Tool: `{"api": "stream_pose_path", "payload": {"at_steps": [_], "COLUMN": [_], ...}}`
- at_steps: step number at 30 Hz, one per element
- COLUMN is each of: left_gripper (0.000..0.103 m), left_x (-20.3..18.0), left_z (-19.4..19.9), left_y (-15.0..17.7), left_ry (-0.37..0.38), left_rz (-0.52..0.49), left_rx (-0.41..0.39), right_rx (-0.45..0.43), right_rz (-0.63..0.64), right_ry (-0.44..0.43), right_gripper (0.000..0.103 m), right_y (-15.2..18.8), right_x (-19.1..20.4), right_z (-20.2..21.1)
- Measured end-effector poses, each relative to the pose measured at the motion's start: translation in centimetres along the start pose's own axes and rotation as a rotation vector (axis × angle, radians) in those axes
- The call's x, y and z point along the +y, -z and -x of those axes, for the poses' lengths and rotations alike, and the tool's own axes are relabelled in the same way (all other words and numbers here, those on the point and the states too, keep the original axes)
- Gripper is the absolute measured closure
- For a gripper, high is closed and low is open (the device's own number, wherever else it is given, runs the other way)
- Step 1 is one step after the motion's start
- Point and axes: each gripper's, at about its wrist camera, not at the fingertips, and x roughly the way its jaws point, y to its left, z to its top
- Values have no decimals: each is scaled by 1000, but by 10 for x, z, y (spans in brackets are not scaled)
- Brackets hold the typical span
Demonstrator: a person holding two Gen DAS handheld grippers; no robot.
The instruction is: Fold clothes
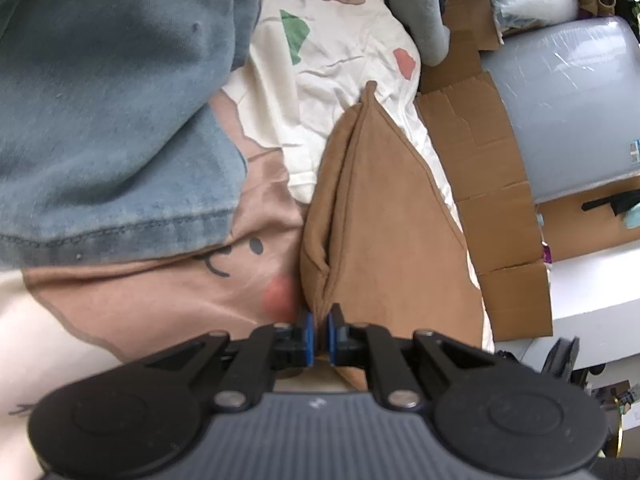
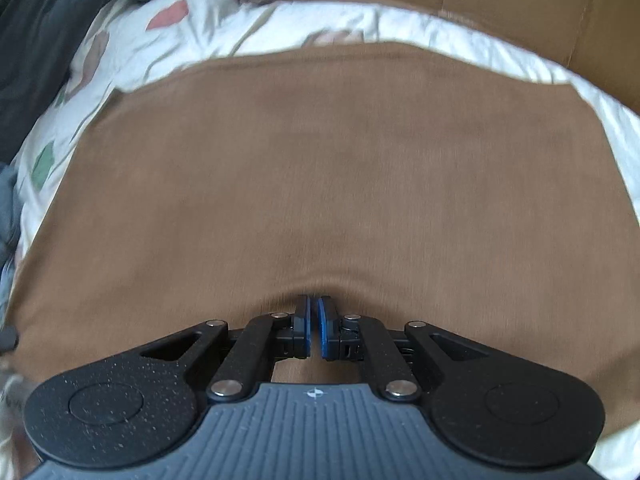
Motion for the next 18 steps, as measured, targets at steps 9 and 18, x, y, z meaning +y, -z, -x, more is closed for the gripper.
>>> {"api": "stream_pose_path", "payload": {"at_steps": [9,18], "left_gripper": [96,96], "left_x": [0,6], "left_z": [-2,-7], "left_y": [-1,0], "left_ry": [-14,-17], "left_rz": [0,49], "left_rx": [9,16], "right_rx": [-53,-85], "right_rz": [20,7], "right_ry": [33,56], "right_gripper": [97,96], "right_y": [-41,-73], "right_x": [-1,0], "right_z": [-23,-44]}}
